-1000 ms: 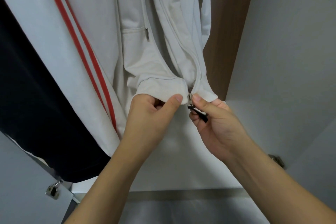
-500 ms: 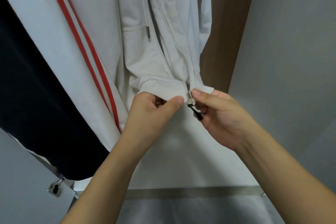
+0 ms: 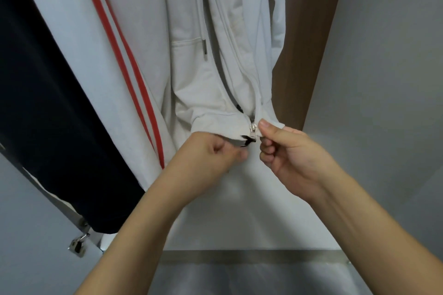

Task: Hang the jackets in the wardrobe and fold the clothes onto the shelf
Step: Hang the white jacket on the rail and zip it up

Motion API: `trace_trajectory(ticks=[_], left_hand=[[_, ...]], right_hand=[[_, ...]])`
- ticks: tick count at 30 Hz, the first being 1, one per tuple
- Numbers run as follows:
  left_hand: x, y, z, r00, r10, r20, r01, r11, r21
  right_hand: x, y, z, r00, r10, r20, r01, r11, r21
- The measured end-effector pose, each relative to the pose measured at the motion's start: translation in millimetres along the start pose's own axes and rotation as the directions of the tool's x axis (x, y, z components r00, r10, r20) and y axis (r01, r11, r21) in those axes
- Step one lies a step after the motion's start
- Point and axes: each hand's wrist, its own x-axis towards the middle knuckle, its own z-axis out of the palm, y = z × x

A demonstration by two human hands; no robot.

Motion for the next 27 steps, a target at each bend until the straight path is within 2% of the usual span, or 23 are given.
trace_trajectory(ticks=[2, 3, 6, 8, 12, 16, 22, 25, 27], left_hand=[[-4, -1, -11, 0.998, -0.040, 0.045, 0.026, 0.964, 0.265], [-8, 1, -16, 1.000, 0.019, 0.019, -0.025, 0.936, 0.352], [-19, 16, -17, 0.964, 0.255, -0.077, -0.189, 0.859, 0.476], [-19, 21, -11, 0.942, 0.321, -0.095, -0.222, 0.813, 0.538], [-14, 15, 0, 0.918, 0.359, -0.168, -0.211, 0.801, 0.560], [-12, 10, -2, 0.909, 0.390, -0.147, -0.253, 0.797, 0.549], [-3, -1, -10, 0.920, 0.267, -0.288, -0.150, 0.916, 0.372], [2, -3, -9, 0.957, 0.198, -0.212, -0.125, 0.940, 0.317], [4, -2, -7, 0.965, 0.198, -0.170, -0.135, 0.937, 0.321]], right_hand=[[0, -3, -2, 1.000, -0.010, -0.006, 0.010, 1.000, -0.018], [-1, -4, -3, 1.000, -0.016, 0.000, 0.016, 0.999, -0.029], [-1, -7, -5, 1.000, -0.018, 0.021, 0.019, 0.998, -0.060], [0, -7, -6, 1.000, -0.017, 0.022, 0.019, 0.997, -0.079], [0, -5, -6, 0.999, -0.020, 0.039, 0.025, 0.993, -0.113], [-1, -3, -8, 0.998, -0.037, 0.052, 0.045, 0.985, -0.167], [0, 4, -11, 0.992, -0.127, 0.004, 0.118, 0.909, -0.401], [0, 13, -14, 0.992, -0.123, 0.016, 0.118, 0.888, -0.445], [-4, 16, -12, 0.990, -0.101, 0.094, 0.132, 0.889, -0.439]])
